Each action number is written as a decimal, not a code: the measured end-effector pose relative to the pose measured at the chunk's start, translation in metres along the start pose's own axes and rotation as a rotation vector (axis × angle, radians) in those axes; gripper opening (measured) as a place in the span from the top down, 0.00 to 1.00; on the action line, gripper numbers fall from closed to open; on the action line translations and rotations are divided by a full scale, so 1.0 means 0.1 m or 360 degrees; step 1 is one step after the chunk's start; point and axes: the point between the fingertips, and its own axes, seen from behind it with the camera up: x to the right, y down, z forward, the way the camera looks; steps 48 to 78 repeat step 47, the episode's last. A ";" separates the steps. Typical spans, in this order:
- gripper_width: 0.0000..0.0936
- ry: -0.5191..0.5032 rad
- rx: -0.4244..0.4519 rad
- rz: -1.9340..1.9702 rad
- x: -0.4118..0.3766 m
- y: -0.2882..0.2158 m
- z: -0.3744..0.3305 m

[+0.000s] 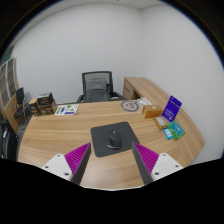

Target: Arrange mouse

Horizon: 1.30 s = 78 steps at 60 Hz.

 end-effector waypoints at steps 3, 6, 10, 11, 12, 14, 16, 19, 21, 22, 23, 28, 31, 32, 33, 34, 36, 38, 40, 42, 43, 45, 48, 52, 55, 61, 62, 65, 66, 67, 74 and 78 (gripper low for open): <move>0.09 0.0003 0.0002 -0.0005 -0.02 0.05 -0.31; 0.09 0.0000 0.0004 -0.0008 -0.05 0.12 -0.60; 0.09 0.0000 -0.0003 0.0000 -0.08 0.24 -0.92; 0.09 -0.0005 -0.0006 0.0002 -0.09 0.27 -0.99; 0.09 -0.0009 -0.0006 0.0004 -0.10 0.30 -1.06; 0.09 -0.0008 0.0001 0.0006 -0.11 0.37 -1.18; 0.09 0.0000 -0.0001 0.0007 -0.12 0.42 -1.30; 0.09 0.0005 -0.0004 0.0004 -0.13 0.51 -1.44; 0.09 0.0006 -0.0005 0.0000 -0.14 0.56 -1.52; 0.09 0.0005 0.0000 0.0000 -0.14 0.62 -1.54; 0.09 0.0004 -0.0001 0.0000 -0.15 0.65 -1.57; 0.09 -0.0018 -0.0020 0.0024 -0.21 0.73 -1.70; 0.09 -0.0020 -0.0020 0.0036 -0.23 0.76 -1.74; 0.09 -0.0019 -0.0018 0.0034 -0.23 0.77 -1.76; 0.09 -0.0019 -0.0015 0.0032 -0.23 0.77 -1.77; 0.09 -0.0019 -0.0004 0.0030 -0.23 0.81 -1.76; 0.09 -0.0016 -0.0005 0.0026 -0.24 0.80 -1.79; 0.09 -0.0011 0.0003 0.0017 -0.23 0.79 -1.81; 0.09 -0.0008 0.0010 0.0007 -0.24 0.79 -1.83; 0.09 -0.0013 0.0014 0.0002 -0.25 0.78 -1.84; 0.09 -0.0019 0.0019 0.0000 -0.25 0.79 -1.85; 0.09 -0.0029 0.0024 -0.0001 -0.28 0.78 -1.86; 0.09 -0.0041 0.0029 0.0000 -0.29 0.77 -1.87; 0.09 -0.0041 0.0029 0.0000 -0.29 0.77 -1.87; 0.09 -0.0041 0.0029 0.0000 -0.29 0.77 -1.87; 0.09 -0.0041 0.0029 0.0000 -0.29 0.77 -1.87; 0.09 -0.0041 0.0029 0.0000 -0.29 0.77 -1.87; 0.09 -0.0041 0.0029 0.0000 -0.29 0.77 -1.87; 0.09 -0.0041 0.0029 0.0000 -0.29 0.77 -1.87; 0.09 -0.0041 0.0029 0.0000 -0.29 0.77 -1.87; 0.09 -0.0041 0.0029 0.0000 -0.29 0.77 -1.87; 0.09 -0.0041 0.0029 0.0000 -0.29 0.77 -1.87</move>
